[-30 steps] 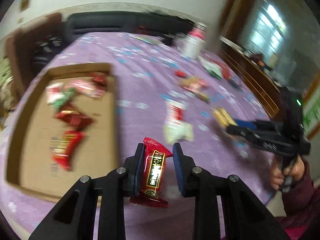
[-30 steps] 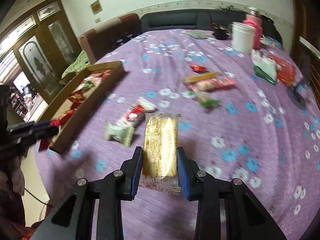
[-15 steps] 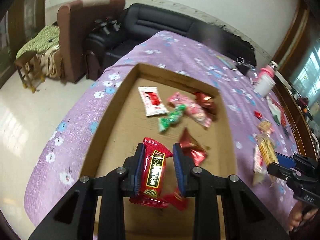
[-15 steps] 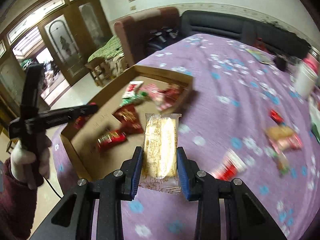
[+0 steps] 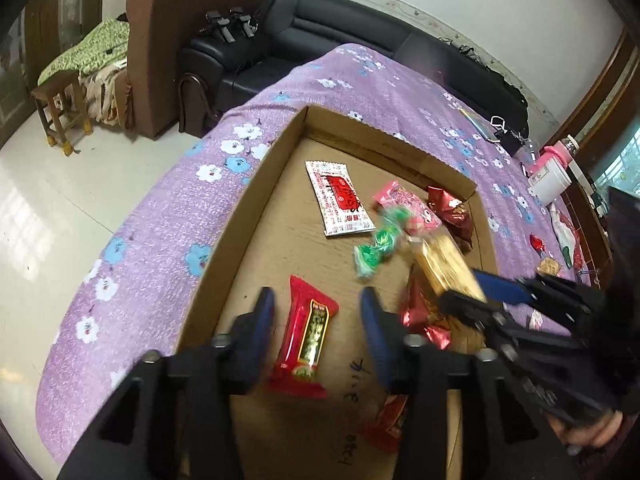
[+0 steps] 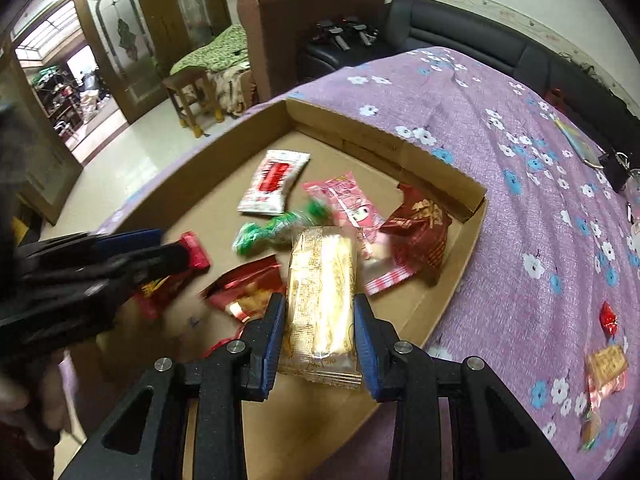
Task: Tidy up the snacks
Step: 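Carry both snacks over the cardboard tray and open both grippers to drop them, then grasp the white-green candy with the left gripper while the right grasps the clear green-edged packet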
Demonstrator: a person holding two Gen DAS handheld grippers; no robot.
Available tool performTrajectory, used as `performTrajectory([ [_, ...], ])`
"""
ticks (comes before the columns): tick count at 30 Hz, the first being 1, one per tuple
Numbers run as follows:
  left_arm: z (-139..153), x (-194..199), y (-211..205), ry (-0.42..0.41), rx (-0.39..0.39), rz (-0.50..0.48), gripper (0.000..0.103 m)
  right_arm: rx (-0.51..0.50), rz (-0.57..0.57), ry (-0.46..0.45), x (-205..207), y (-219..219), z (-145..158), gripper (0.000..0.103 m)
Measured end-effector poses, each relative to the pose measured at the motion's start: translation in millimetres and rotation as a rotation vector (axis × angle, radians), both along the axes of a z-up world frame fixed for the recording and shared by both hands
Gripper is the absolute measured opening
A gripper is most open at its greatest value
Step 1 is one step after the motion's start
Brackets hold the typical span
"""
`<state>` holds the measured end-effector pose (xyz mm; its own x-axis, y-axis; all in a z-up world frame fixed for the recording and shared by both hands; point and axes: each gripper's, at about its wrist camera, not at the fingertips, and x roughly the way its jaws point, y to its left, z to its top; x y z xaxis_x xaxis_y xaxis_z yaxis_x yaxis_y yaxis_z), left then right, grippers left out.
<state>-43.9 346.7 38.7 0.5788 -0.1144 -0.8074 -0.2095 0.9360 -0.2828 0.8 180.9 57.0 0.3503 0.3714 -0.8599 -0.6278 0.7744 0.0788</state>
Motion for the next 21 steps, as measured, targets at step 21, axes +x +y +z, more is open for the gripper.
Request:
performTrajectory([
  [21, 48, -89, -51, -0.170, -0.169, 0.034, 0.084, 0.101, -0.362, -0.146, -26, -213, 47, 0.068],
])
